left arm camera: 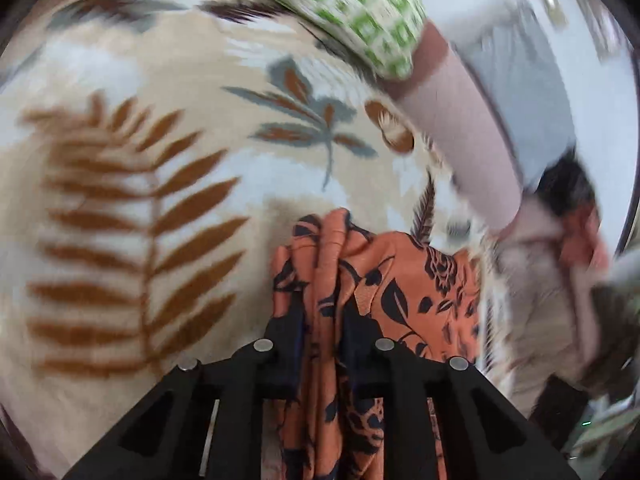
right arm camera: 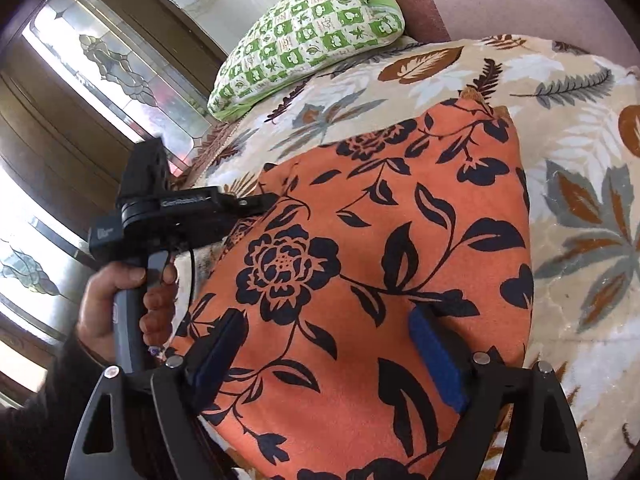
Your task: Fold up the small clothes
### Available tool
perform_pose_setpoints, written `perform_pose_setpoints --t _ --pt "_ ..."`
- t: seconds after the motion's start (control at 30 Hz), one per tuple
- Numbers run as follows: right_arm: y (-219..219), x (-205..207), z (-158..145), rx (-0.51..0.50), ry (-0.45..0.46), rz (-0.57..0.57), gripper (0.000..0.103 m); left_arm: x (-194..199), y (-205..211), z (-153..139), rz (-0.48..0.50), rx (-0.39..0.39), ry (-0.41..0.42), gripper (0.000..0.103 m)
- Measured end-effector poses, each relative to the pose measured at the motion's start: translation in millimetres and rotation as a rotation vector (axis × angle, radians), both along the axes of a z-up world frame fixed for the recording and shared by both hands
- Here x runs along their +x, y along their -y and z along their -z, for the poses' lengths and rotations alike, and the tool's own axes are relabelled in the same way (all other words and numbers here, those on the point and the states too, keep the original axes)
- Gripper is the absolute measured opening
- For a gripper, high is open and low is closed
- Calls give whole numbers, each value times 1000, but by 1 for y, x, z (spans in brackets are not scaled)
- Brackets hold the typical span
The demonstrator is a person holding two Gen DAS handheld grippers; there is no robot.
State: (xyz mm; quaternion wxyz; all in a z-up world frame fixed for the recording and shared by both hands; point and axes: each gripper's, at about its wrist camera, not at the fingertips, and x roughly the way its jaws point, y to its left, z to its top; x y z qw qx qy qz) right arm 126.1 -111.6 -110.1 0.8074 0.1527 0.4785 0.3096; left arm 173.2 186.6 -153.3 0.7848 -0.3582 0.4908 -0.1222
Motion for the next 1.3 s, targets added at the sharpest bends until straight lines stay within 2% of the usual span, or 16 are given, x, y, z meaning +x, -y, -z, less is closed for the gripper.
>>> perform_pose_setpoints --t 0.03,0.13,0.27,0.37,0.4,0.5,0.6,0.7,0.77,0.9,0.97,1.03,1.07,1.13,1.23,1.3 --pt "1 1 1 4 -2 -2 87 -4 0 7 -10 -12 -5 19" --pt "0 3 4 12 -4 10 87 0 10 0 19 67 0 20" --pt "-5 3 -4 -20 -7 5 90 -5 29 -29 64 254 36 24" --pt "2 1 -20 51 -18 39 90 -25 37 -51 66 391 90 26" --pt "4 0 -26 61 -3 62 90 -30 39 -56 67 417 105 29" --pt "6 4 -41 44 55 102 90 -47 35 -71 31 495 136 48" --pt "5 18 -38 -18 31 186 90 -57 36 -80 8 561 155 50" --pt "-2 36 -3 -122 -82 180 90 -62 34 -81 4 572 142 50" --pt "-5 35 -9 -139 -50 170 91 -66 32 -82 1 583 147 50" --pt "-1 32 -29 -36 -45 170 91 -66 32 -82 -7 595 146 50" --pt "-6 31 -29 -44 -31 162 91 -67 34 -83 -4 605 145 50" --pt "-15 36 -6 -55 -110 121 91 -66 36 -82 2 606 143 50" --pt "-18 32 -4 -72 -91 113 91 -67 36 -82 5 609 141 50" --pt "-19 27 -12 -75 -59 102 91 -68 37 -82 8 615 143 50" --pt "-9 26 -24 9 -70 116 91 -70 39 -82 16 614 142 50" --pt "3 23 -32 39 -43 145 91 -77 42 -83 23 614 155 61"
